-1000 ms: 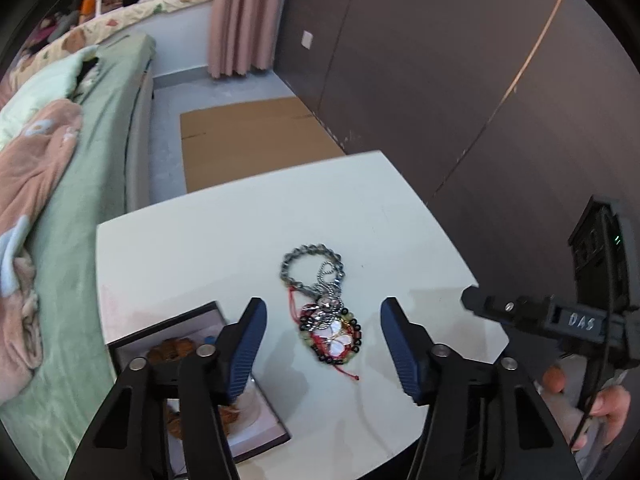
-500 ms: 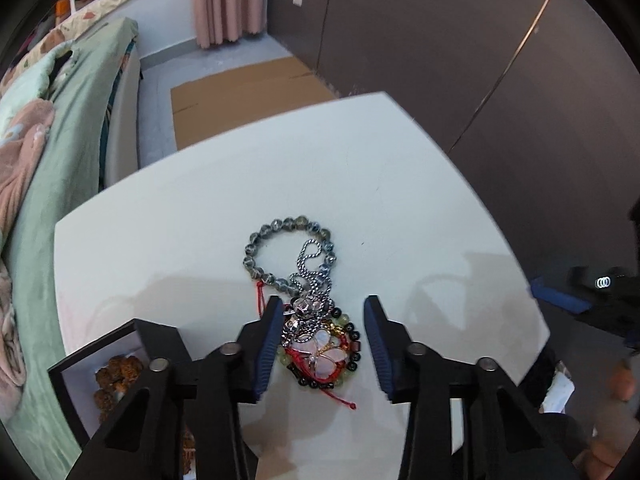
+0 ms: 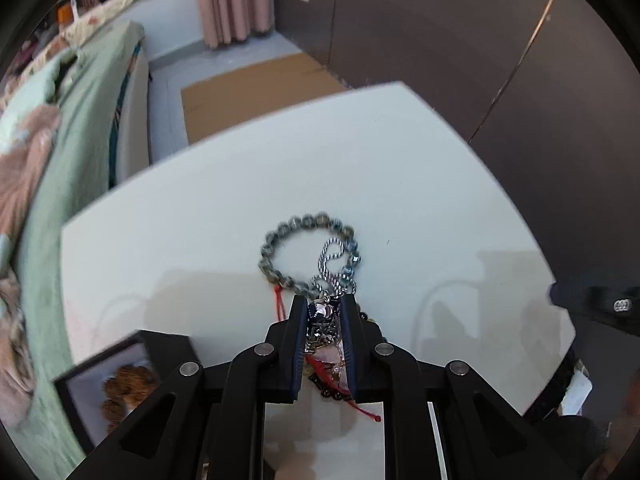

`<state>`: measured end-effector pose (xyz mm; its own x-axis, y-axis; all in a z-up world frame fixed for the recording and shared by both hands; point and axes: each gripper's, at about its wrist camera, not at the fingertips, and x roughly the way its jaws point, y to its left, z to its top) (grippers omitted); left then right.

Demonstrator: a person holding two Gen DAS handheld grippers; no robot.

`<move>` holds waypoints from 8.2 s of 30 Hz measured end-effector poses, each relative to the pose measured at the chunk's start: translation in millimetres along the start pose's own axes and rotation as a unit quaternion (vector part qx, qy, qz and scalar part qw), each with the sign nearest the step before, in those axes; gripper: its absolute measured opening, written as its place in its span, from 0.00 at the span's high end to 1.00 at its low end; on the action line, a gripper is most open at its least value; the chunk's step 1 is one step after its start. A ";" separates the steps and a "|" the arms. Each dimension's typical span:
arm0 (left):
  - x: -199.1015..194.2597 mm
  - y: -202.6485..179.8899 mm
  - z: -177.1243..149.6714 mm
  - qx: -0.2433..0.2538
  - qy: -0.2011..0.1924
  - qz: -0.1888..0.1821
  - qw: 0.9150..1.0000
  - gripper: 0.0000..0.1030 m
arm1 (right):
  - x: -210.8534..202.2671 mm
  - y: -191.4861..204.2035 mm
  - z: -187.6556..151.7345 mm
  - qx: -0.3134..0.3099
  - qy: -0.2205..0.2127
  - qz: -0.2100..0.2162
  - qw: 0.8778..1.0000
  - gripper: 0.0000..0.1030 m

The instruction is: Organize jewelry

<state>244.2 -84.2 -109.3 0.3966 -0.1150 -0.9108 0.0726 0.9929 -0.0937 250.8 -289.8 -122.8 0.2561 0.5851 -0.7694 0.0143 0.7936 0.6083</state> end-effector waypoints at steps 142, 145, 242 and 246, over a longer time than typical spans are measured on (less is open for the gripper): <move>-141.9 181.0 -105.8 -0.197 -0.129 -0.019 0.972 0.13 | 38.8 197.6 -86.0 -0.310 0.003 0.118 0.944 0.73; -145.0 187.2 -108.2 -0.203 -0.133 -0.012 0.970 0.13 | 42.0 197.1 -91.9 -0.306 0.011 0.128 0.943 0.21; -24.6 10.2 -14.1 -0.076 0.001 -0.038 0.996 0.72 | -29.2 3.0 -0.8 -0.056 -0.043 -0.024 0.997 0.00; -45.4 22.1 -15.7 -0.079 -0.016 -0.035 0.996 0.72 | -11.5 17.6 -5.8 -0.080 -0.023 -0.032 0.996 0.11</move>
<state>213.5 -56.6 -76.3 0.4254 -0.1817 -0.8866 -0.0431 0.9745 -0.2204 242.4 -281.6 -104.4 0.3036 0.5263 -0.7942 -0.1207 0.8481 0.5159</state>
